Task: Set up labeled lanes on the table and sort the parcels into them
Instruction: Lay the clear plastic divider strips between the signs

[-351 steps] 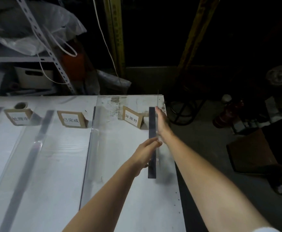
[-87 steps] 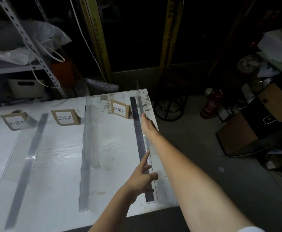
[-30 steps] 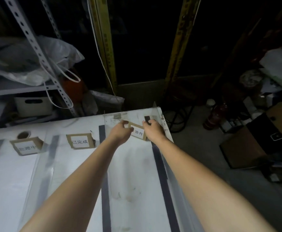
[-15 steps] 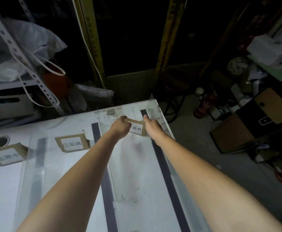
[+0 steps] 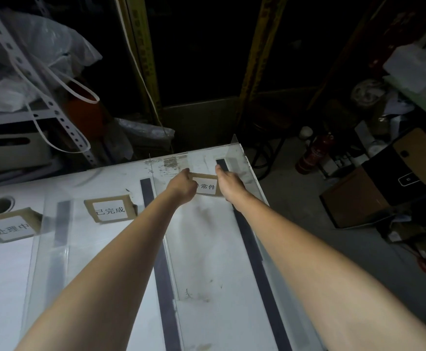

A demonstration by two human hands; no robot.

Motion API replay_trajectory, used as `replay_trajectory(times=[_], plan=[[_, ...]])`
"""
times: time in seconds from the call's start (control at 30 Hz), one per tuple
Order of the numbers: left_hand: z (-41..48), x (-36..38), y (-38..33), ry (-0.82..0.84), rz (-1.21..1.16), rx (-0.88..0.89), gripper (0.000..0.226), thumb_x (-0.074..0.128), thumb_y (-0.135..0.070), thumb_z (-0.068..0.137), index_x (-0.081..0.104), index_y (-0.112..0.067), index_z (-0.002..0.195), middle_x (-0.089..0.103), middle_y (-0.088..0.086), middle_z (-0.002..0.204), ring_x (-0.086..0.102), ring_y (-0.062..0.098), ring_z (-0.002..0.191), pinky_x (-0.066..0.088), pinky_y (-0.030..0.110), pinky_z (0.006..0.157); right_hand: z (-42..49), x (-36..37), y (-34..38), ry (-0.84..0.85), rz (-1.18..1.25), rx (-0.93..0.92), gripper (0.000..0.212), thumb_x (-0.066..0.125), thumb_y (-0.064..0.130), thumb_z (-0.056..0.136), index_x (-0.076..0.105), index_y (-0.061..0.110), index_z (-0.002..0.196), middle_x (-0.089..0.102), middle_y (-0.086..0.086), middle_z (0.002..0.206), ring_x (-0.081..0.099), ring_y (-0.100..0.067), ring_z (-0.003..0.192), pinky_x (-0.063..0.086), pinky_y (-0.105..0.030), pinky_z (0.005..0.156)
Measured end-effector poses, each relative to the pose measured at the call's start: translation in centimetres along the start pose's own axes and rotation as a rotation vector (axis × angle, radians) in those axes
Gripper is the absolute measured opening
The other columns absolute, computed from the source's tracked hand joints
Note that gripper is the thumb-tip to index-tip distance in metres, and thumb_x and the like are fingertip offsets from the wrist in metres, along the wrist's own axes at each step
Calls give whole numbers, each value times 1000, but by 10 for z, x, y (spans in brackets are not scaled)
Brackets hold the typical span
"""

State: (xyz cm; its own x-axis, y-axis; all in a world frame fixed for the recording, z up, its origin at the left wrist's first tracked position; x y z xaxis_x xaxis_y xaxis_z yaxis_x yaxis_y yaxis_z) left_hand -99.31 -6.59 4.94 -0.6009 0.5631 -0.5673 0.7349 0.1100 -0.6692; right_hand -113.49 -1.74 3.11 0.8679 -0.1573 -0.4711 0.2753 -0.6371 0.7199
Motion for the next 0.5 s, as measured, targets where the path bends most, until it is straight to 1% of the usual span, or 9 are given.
replay_trajectory(times=[0.1,0.2,0.23,0.37,0.43,0.47,0.5], plan=[[0,-9,5,-15,10,-18,52,37,-9,101,30,-6,153,52,19,143,48,35,131,45,33,97,3,4,7,38,6,-2,63,27,57,103,64,7,113,70,-14,107,65,-29,99,52,-42,91],[-1,-16,10,-17,34,-33,50,37,-9,100,39,-7,150,55,17,140,51,33,127,44,28,87,6,4,14,97,-26,-19,65,26,58,104,63,7,121,68,-16,116,63,-29,105,50,-44,98],[-1,-18,10,-21,37,-38,49,38,-8,100,40,-7,149,54,17,140,51,33,126,43,27,86,7,3,17,113,-40,-21,65,25,57,104,62,6,122,67,-17,117,63,-29,106,49,-43,98],[-1,-24,12,-37,39,-52,43,40,-9,101,47,-4,143,57,19,136,56,37,121,49,34,89,13,1,23,155,-98,-26,63,28,54,105,62,3,121,68,-18,116,62,-29,102,49,-40,91],[-1,-25,11,-36,42,-57,44,42,-10,101,46,-4,144,55,19,138,56,36,121,49,33,88,16,0,24,154,-148,-28,58,32,50,105,63,3,118,69,-18,114,61,-27,96,49,-38,83],[0,-25,10,-42,46,-61,46,43,-10,101,43,-5,147,53,19,140,54,35,124,47,31,88,18,0,23,154,-181,-32,55,35,49,105,63,3,117,68,-17,113,59,-26,92,46,-36,77],[0,-26,9,-45,49,-62,47,43,-11,101,41,-6,148,52,19,142,52,34,126,45,30,87,20,-1,22,158,-208,-36,53,37,48,105,63,4,118,67,-16,112,58,-25,91,44,-35,74]])
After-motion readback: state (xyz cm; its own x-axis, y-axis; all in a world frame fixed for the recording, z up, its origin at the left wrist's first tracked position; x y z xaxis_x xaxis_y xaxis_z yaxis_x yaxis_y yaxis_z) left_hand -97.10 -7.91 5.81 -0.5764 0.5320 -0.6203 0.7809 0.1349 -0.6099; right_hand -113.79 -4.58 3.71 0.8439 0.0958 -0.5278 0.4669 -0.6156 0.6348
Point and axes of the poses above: each hand's wrist, its own z-axis towards the middle knuckle, its own x-axis out of the palm, y = z × x, the point moved 3 cm from there along z, towards the middle knuckle
